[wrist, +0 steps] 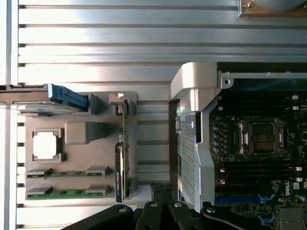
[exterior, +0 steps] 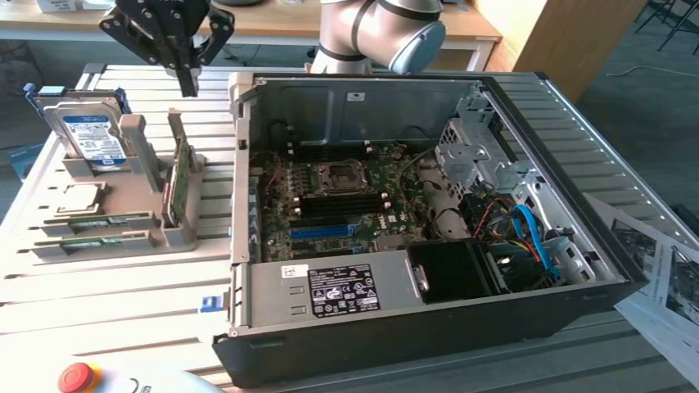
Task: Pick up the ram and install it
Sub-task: 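Reach for the ram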
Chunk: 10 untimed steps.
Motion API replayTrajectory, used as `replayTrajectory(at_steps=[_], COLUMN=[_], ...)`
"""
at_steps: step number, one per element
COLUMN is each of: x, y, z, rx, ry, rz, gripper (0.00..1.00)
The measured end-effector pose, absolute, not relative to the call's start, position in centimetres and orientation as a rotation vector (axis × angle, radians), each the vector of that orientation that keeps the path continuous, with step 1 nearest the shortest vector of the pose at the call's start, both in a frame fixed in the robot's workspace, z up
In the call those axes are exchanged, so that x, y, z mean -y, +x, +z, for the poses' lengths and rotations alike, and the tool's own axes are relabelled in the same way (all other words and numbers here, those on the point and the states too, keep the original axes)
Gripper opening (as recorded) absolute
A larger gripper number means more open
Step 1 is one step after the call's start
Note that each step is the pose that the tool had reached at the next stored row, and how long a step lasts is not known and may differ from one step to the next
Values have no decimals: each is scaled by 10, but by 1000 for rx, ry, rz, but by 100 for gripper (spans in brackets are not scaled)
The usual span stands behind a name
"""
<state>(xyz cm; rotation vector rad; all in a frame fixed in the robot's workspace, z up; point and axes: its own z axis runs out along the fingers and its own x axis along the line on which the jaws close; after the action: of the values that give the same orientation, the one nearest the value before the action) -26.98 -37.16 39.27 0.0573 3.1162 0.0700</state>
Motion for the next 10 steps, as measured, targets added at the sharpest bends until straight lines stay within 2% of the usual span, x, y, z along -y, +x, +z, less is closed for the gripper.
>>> replayTrajectory(at_steps=[10], x=[368], y=[-283], z=[392], rx=[-3116], ry=[57], rz=[70], gripper=[10])
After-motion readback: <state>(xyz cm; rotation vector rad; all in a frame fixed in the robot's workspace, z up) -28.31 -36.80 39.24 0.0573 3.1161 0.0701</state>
